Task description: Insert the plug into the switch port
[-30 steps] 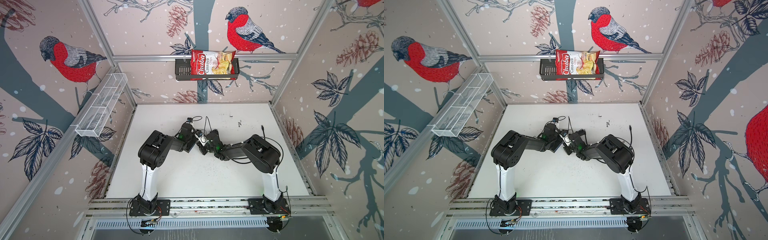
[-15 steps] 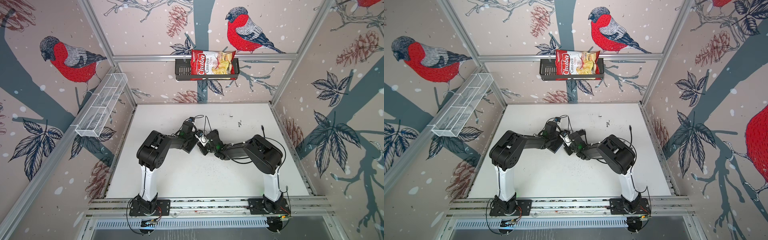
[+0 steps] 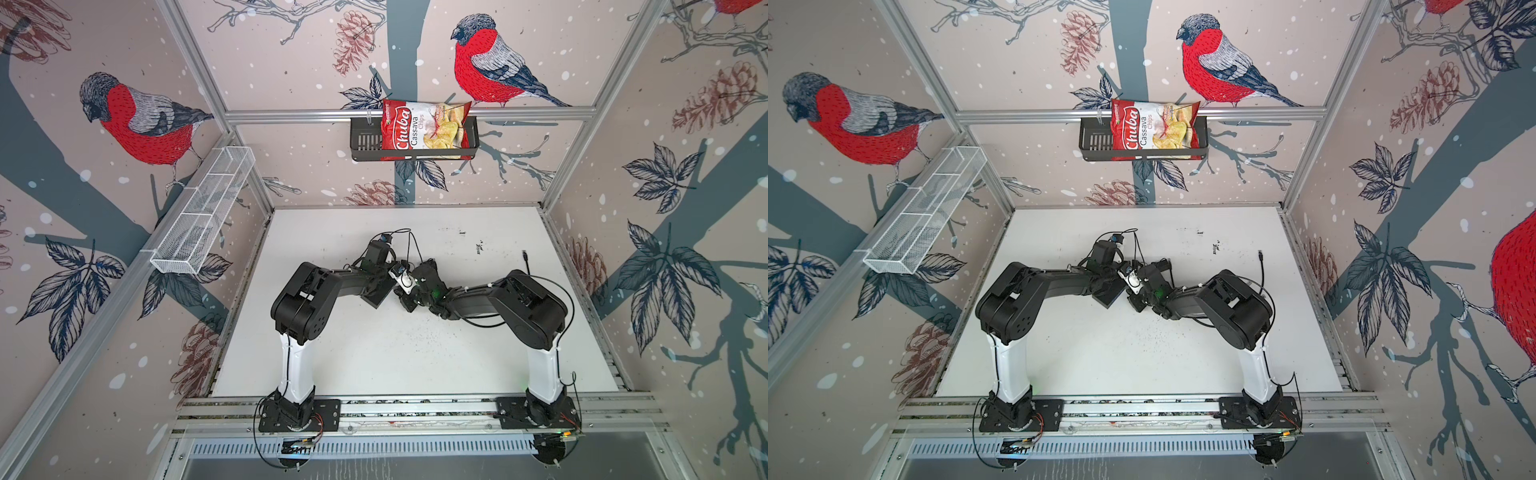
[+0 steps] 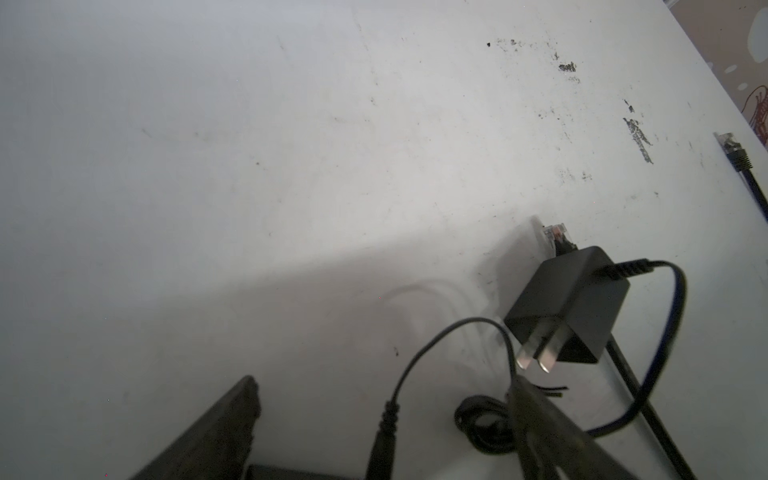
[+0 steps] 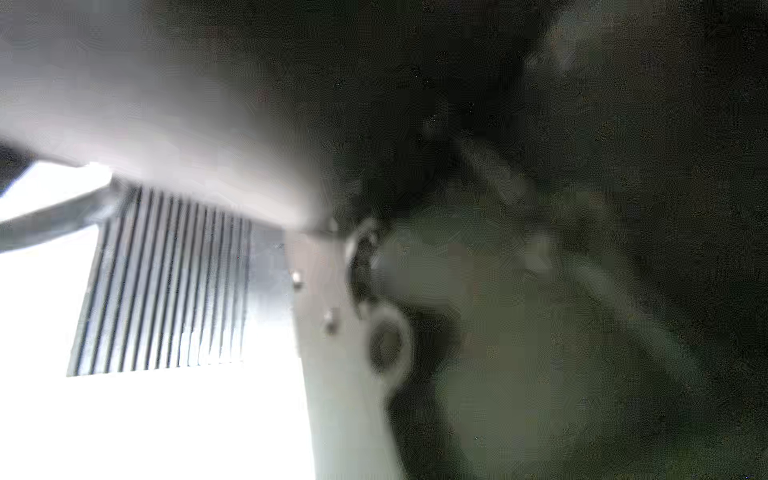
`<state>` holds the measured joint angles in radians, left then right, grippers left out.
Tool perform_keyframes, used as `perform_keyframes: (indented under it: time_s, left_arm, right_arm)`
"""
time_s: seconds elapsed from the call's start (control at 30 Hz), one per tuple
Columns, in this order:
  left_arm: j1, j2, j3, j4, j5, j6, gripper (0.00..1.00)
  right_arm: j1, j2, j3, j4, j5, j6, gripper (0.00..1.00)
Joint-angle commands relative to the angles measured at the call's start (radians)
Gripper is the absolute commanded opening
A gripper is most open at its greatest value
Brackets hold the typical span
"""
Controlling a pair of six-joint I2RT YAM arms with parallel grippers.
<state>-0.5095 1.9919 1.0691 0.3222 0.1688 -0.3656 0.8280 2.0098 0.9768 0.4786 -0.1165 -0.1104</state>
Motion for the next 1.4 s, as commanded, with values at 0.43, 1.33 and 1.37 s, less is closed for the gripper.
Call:
perform_keyframes:
  time_s: [0.43,1.33,1.37]
  left_arm:
    - [0.021,-0.021,0.039,-0.088,0.243,-0.113,0.97]
    - [0.046,-0.003,0.013,-0.086,0.203,-0.101,0.95]
    - [0.046,-0.007,0.008,-0.081,0.202,-0.102,0.95]
  right_arm:
    - [0.001,0.003,0.062,0.213,-0.006,-0.014,0.19]
    - [-0.044,-0.043,0.008,0.214,-0.053,0.025,0.34]
    - [-0.048,-0.042,0.005,0.217,-0.062,0.030,0.34]
